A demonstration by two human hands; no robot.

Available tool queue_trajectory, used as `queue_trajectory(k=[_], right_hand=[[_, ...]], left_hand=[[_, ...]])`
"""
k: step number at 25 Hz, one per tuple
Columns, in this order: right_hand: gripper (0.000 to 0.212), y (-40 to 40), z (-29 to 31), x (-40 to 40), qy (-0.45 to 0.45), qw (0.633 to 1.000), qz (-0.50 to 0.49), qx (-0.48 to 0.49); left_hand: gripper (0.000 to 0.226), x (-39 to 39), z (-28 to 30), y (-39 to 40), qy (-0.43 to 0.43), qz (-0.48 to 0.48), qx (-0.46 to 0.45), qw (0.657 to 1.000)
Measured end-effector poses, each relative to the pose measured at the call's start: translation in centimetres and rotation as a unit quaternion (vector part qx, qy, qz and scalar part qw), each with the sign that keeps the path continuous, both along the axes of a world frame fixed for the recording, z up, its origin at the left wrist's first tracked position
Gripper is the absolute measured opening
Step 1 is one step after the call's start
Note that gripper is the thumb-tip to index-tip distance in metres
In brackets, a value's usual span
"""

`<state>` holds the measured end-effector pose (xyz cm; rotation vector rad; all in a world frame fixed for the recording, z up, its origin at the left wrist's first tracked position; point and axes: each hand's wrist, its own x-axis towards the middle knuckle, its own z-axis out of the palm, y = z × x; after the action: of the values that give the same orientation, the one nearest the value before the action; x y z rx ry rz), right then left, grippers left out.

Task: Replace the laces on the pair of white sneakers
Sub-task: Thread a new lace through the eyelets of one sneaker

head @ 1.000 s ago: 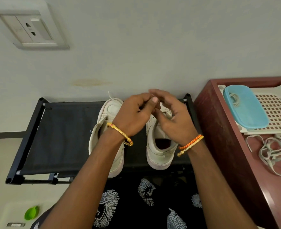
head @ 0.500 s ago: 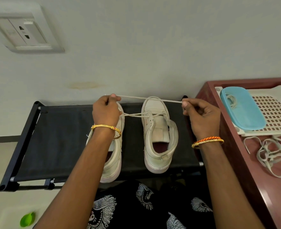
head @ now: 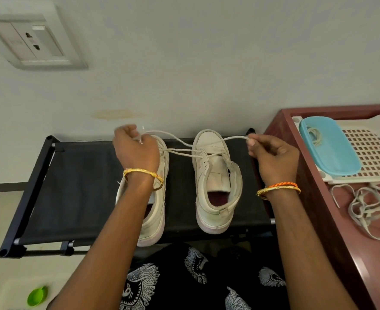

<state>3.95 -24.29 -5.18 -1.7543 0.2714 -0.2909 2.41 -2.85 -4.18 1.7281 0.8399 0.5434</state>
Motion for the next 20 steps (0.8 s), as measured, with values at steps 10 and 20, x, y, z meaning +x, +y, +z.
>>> queue_trajectory(k=[10,20], right_hand=[[0.020,2.8,1.4,-0.7,-0.030,0.991,0.132,0.014],[0.026,2.4,-0.5,-0.8,0.141,0.948,0.152,-0.243]], left_hand=[[0.022,-0.4,-0.7,-4.7,-0.115,-0.340,0.215,0.908],[0.005,0.1,-0.3,-8.4,0.063,-0.339,0.173,0.923]])
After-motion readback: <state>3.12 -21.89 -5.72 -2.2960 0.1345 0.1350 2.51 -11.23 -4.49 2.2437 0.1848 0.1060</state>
